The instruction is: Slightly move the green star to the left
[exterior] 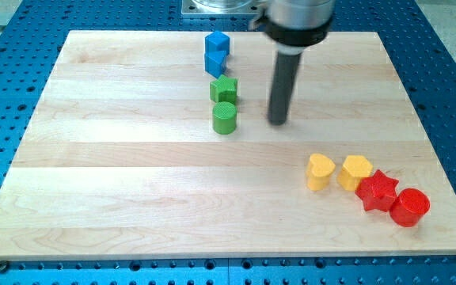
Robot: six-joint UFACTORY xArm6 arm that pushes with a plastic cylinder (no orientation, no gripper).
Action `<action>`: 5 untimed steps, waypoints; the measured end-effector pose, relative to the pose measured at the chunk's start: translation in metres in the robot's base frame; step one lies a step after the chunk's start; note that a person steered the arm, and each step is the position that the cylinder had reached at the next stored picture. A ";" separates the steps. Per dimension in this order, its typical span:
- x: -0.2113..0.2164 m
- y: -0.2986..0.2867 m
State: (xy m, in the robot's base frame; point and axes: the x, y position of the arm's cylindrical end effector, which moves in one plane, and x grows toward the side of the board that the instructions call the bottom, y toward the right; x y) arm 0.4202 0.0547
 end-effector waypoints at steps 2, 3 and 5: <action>-0.035 -0.014; -0.055 -0.024; -0.047 -0.036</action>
State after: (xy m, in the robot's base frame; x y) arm 0.3731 0.0187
